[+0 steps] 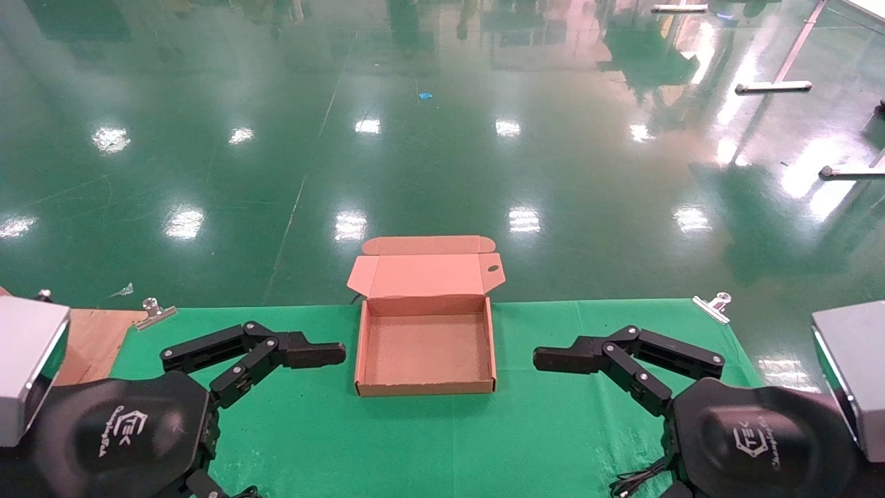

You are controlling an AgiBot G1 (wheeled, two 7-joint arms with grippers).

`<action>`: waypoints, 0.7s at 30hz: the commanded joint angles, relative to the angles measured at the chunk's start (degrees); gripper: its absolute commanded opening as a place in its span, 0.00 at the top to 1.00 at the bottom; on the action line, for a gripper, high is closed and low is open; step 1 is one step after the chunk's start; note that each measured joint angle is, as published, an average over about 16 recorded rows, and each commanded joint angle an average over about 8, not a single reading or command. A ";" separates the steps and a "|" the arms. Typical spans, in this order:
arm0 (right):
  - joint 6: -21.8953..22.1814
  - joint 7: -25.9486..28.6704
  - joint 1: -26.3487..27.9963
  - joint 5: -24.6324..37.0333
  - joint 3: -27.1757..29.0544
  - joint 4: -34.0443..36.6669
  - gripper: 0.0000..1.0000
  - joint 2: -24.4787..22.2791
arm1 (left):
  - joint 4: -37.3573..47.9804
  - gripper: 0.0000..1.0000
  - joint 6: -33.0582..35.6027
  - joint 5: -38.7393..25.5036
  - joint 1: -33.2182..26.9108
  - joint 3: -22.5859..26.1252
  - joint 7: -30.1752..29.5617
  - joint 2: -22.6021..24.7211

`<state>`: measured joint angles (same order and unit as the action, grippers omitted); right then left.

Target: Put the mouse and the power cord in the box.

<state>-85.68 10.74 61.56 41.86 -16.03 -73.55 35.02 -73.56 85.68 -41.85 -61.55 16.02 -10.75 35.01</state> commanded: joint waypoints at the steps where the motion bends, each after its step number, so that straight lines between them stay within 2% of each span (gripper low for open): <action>1: 0.00 0.00 0.00 0.00 0.00 0.00 0.00 0.00 | 0.00 0.00 0.00 0.00 0.00 0.00 0.00 0.00; 21: 0.00 0.00 0.00 0.00 0.00 0.00 0.00 0.00 | 0.00 0.00 0.00 0.00 0.00 0.00 0.00 0.00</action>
<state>-85.68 10.73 61.56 41.87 -16.03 -73.56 35.02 -73.48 85.63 -41.89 -61.59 16.05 -10.69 35.05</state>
